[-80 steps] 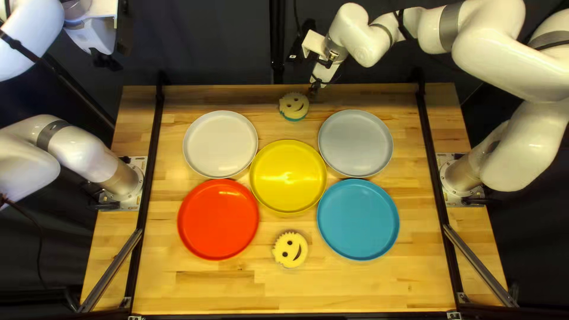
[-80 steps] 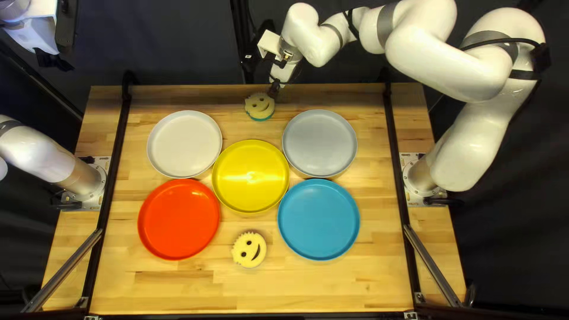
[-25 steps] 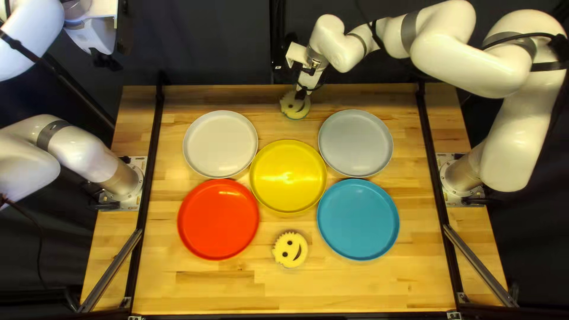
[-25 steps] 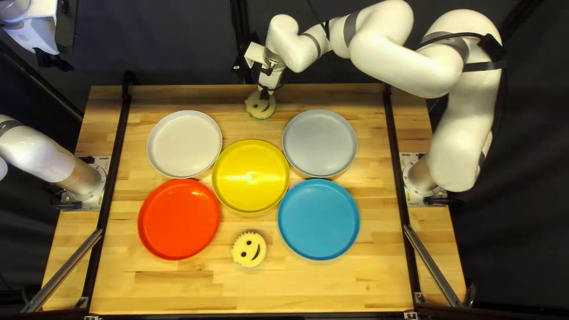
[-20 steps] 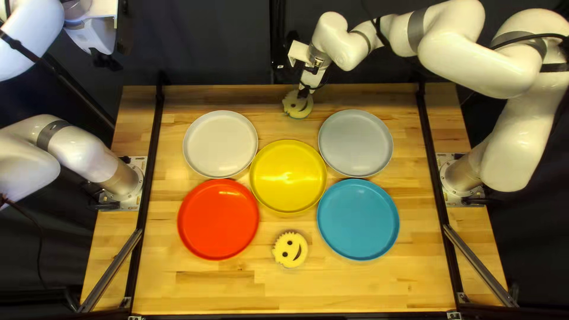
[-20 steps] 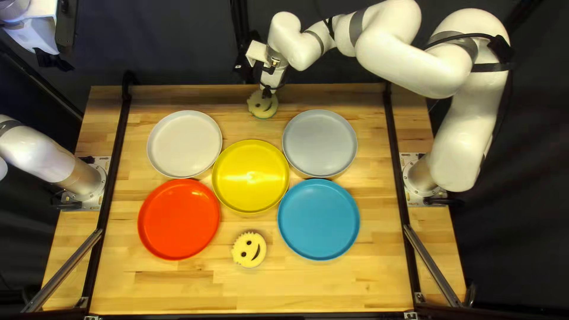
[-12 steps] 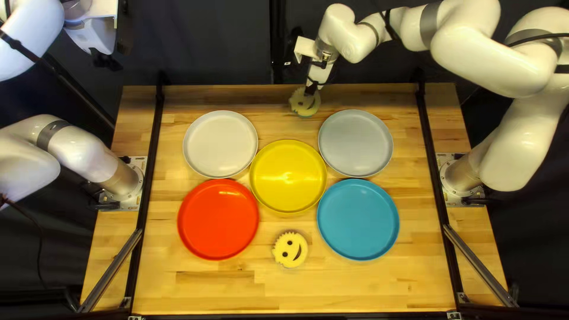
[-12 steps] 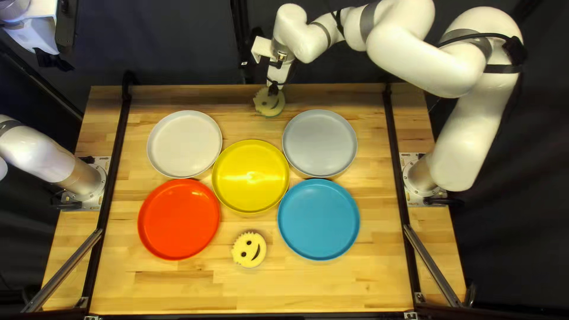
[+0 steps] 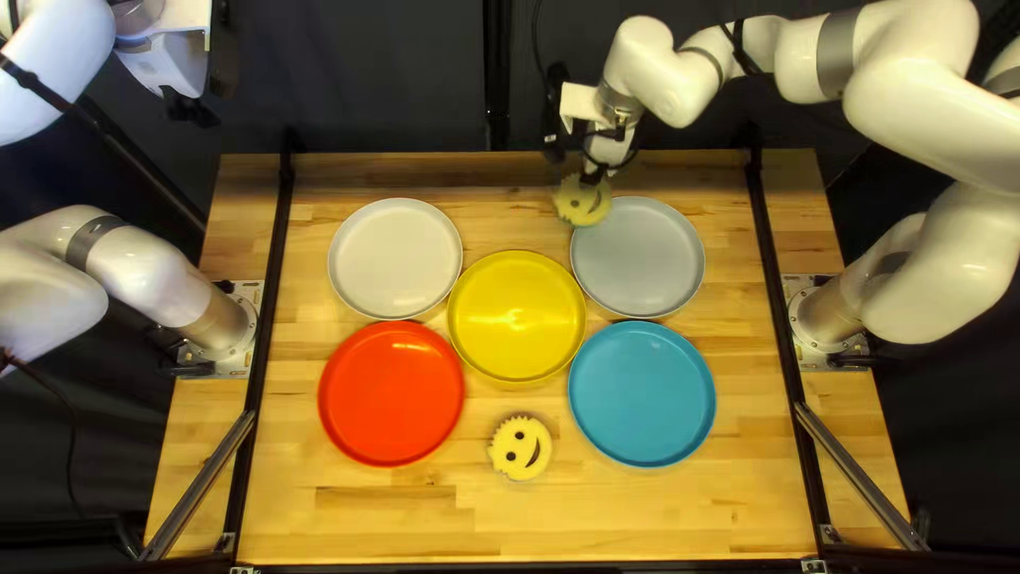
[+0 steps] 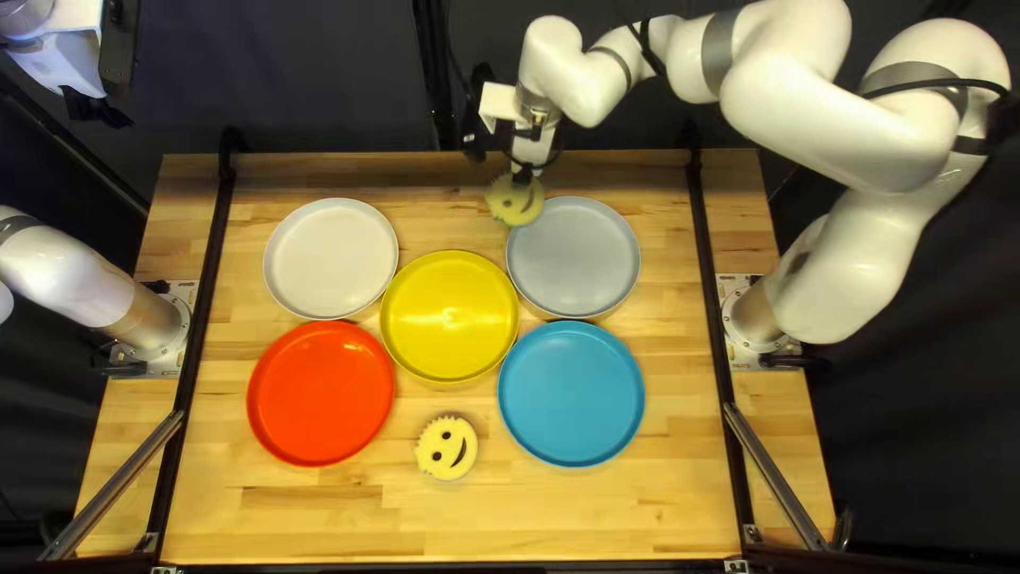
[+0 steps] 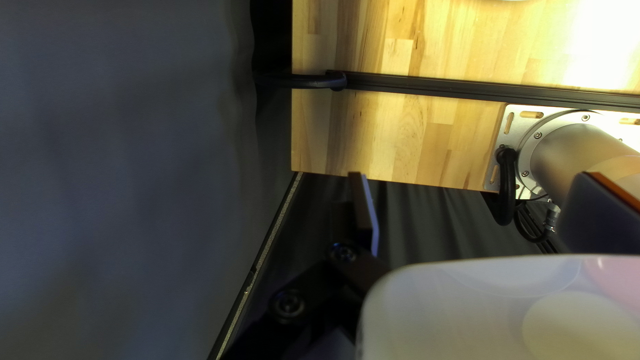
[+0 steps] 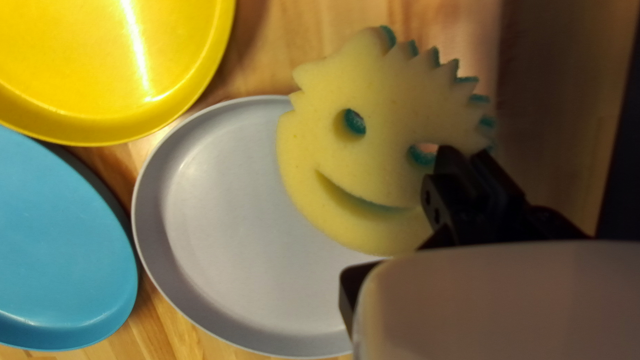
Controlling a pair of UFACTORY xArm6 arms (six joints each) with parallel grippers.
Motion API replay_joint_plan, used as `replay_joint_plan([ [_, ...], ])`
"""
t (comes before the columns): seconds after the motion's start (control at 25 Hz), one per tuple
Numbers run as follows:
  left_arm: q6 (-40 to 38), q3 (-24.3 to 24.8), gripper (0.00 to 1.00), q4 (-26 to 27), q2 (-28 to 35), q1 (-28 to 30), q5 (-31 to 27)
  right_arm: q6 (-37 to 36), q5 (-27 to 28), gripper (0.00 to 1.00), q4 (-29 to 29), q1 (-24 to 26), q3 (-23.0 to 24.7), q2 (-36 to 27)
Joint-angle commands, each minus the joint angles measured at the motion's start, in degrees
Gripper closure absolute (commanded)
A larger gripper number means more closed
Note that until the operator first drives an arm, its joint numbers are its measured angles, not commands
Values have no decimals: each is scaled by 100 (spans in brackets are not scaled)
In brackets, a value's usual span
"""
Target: Pick up sponge and scrub the plate
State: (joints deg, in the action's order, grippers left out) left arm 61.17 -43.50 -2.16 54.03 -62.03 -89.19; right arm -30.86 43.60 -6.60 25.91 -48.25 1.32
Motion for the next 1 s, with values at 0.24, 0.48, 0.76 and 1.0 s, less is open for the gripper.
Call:
replay_joint_plan([
  [0.24,0,0,0,0,0,0,0,-206,71,100,75,-80,77,-93],
  [0.48,0,0,0,0,0,0,0,-206,71,100,75,-80,77,-93],
  [0.76,0,0,0,0,0,0,0,-109,34,100,149,-145,146,-152],
  [1.0,0,0,0,0,0,0,0,388,-232,100,483,-376,578,-416],
])
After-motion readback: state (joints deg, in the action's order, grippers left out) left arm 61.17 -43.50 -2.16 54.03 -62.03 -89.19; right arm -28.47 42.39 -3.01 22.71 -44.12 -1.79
